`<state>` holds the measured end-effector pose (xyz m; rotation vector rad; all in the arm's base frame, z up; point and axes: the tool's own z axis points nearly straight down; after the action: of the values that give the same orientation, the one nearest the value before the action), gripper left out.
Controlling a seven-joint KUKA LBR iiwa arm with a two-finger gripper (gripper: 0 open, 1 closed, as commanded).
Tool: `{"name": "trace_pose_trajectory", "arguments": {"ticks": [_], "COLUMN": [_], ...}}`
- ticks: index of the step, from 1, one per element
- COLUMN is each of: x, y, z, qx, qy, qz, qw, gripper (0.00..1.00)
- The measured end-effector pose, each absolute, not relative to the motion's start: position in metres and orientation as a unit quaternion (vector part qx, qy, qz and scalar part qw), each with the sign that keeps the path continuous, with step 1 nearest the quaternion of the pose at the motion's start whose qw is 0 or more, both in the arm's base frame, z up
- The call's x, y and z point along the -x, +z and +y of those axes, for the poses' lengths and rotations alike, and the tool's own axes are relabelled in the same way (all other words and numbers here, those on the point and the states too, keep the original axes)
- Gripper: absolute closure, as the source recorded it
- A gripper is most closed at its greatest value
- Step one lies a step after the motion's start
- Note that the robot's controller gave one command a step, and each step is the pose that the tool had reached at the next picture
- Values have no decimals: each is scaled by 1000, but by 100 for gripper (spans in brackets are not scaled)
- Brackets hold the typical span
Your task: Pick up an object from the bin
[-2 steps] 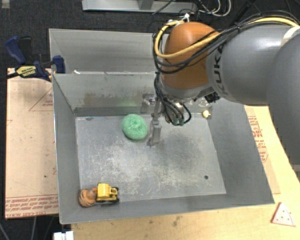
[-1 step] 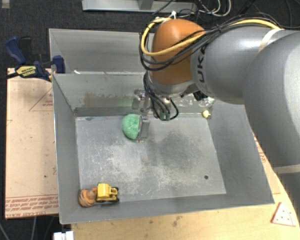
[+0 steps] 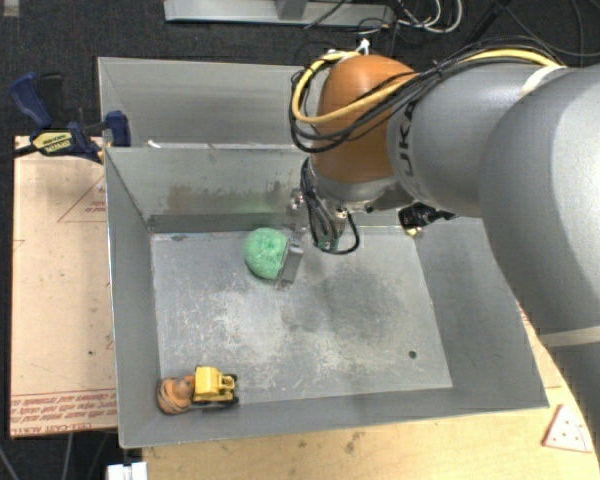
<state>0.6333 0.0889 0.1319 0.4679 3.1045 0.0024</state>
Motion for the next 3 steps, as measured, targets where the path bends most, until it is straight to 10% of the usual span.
{"name": "trace_pose_trajectory", "arguments": {"ticks": [1,2,3], "x": [-640,-621,-621], "y": [91,74,74], "z": [94,104,104], "qx": [-147,-266,-266], "qy": [1,2,2], "qz": [989,964,964], "qw": [2,6,6], "gripper": [0,100,100]}}
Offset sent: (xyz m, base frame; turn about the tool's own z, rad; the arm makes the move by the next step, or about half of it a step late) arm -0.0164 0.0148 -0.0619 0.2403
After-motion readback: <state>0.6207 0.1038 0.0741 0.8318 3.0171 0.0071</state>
